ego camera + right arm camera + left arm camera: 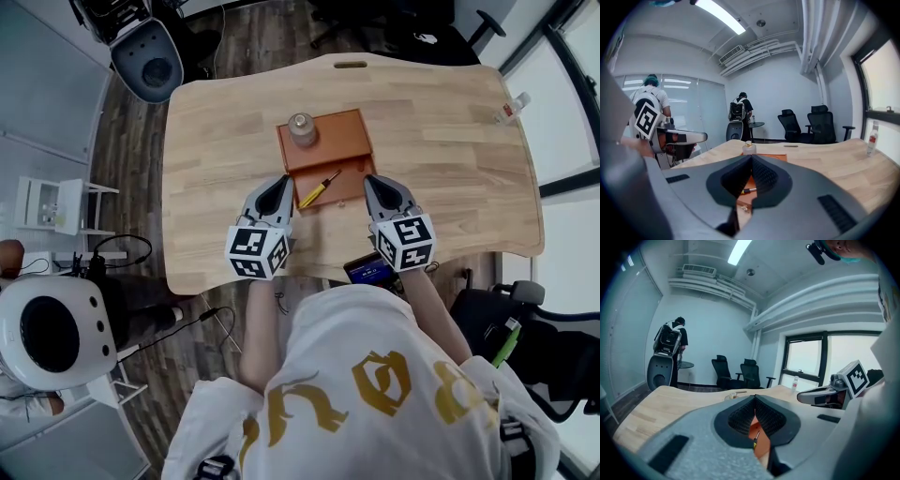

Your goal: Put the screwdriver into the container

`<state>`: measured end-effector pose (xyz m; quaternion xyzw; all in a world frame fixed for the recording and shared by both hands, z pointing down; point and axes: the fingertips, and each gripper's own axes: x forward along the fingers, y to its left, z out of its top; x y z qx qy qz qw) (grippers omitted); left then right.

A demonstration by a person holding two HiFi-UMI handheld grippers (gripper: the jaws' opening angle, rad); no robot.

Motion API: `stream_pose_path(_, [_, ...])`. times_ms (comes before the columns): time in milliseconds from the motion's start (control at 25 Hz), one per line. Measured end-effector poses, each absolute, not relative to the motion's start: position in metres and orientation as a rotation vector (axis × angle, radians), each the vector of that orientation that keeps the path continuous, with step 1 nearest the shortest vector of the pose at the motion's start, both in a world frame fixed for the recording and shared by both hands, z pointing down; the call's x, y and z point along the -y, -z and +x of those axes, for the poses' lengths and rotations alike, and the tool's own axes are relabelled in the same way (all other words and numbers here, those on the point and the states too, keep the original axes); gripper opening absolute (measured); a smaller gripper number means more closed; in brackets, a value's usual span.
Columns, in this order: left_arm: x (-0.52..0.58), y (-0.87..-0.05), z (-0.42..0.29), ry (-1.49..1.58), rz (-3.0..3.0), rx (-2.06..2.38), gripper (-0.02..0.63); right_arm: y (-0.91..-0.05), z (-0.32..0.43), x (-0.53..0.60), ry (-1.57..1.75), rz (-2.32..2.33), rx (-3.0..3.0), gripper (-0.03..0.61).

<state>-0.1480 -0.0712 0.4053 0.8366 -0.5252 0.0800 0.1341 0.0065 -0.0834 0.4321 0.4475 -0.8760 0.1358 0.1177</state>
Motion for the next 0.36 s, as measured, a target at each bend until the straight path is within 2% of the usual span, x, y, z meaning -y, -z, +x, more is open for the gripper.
stream_pose_path(360, [0.079,-0.42,-0.151,-0.312,2.433,1.529,0.011,-0.447,0.007,0.091,-0.476,1.3,2.565,0.011])
